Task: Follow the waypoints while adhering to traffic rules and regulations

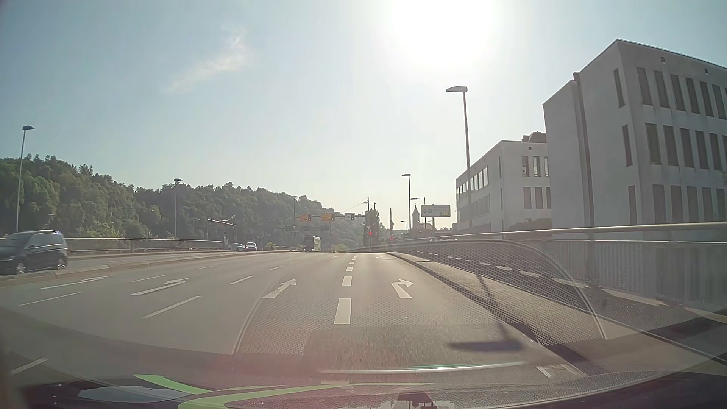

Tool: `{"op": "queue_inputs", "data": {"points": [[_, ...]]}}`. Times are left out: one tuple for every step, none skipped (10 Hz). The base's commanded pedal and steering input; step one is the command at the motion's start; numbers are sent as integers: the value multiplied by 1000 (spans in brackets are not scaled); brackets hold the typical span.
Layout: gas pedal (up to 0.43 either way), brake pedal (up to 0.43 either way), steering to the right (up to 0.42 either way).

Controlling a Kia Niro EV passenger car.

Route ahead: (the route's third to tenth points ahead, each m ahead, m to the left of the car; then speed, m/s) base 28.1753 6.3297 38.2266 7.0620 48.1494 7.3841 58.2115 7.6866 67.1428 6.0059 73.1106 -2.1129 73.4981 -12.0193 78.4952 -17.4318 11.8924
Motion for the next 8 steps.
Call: {"op": "queue_inputs", "data": {"points": [[0,116,-2],[0,110,-3],[0,104,-3],[0,104,-3],[0,91,-3],[0,85,-3],[0,85,-3],[0,79,-3]]}}
